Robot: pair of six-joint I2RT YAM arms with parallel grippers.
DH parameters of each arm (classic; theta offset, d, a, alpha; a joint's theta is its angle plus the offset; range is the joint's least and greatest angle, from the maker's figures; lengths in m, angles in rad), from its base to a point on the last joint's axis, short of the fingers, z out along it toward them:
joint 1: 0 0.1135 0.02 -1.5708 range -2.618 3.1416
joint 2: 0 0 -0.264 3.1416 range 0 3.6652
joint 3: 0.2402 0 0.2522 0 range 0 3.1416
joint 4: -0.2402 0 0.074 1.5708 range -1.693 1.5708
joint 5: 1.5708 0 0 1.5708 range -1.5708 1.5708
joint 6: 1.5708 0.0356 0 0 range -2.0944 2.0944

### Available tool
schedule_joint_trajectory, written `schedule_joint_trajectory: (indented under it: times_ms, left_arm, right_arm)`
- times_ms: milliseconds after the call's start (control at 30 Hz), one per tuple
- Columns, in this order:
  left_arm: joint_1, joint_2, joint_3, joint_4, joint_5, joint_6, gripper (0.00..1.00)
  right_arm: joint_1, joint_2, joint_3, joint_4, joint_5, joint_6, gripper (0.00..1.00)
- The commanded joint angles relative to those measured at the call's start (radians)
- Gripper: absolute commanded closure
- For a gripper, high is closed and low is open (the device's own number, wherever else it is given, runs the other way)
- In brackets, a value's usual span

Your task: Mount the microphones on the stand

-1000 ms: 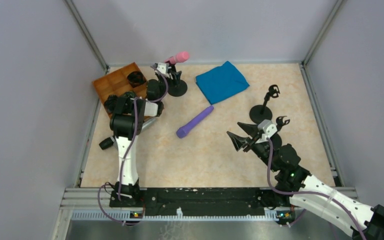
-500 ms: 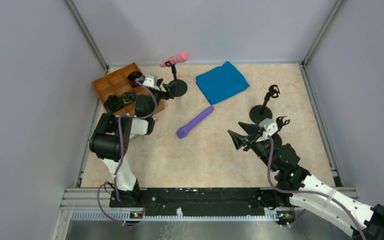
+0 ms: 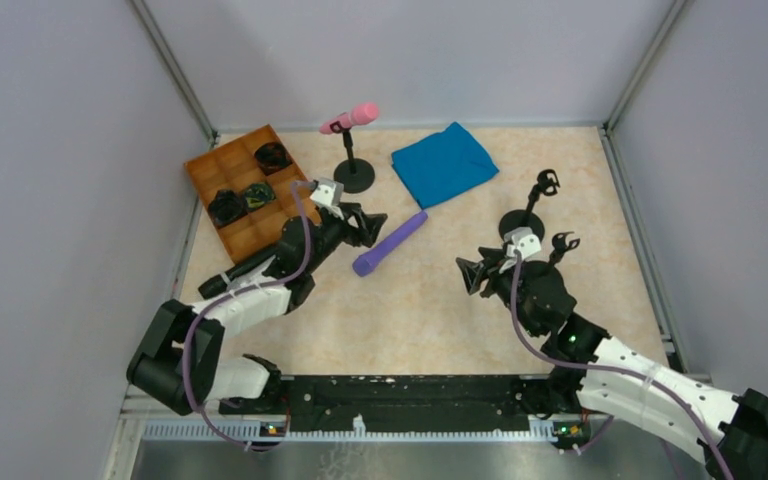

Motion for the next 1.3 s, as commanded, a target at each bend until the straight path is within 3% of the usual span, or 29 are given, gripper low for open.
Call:
schedule_joint_trajectory:
  times_ms: [0, 333, 600, 767, 933, 1200, 1267]
  left_arm:
    - [-0.036, -0.042, 0.020, -0.329, -0.027, 0.035, 0.18]
    - [-0.084, 0.125, 0.128, -0.514, 0.006, 0.128, 0.16]
    - [-0.126, 0.213, 0.198, -0.647, -0.069, 0.190, 0.22]
    - [-0.186, 0.267, 0.241, -0.757, -0.233, 0.246, 0.22]
    - [-0.199, 0.263, 0.236, -0.776, -0.249, 0.225, 0.27]
    - [-0.201, 0.281, 0.264, -0.822, -0.228, 0.208, 0.47]
    - [-0.201, 0.266, 0.275, -0.825, -0.217, 0.204, 0.58]
  right_arm:
    - [0.018, 0.034, 0.086, -0.026, 0.018, -0.001, 0.45]
    - [0.019, 0.141, 0.138, -0.107, -0.033, -0.012, 0.44]
    - [0.018, 0.158, 0.132, -0.091, -0.051, -0.020, 0.44]
    - [0.018, 0.164, 0.127, -0.083, -0.071, -0.021, 0.44]
    - [0.018, 0.161, 0.123, -0.080, -0.088, -0.022, 0.44]
    - [0.018, 0.160, 0.122, -0.070, -0.103, -0.018, 0.44]
    - [0.017, 0.154, 0.119, -0.058, -0.112, -0.021, 0.44]
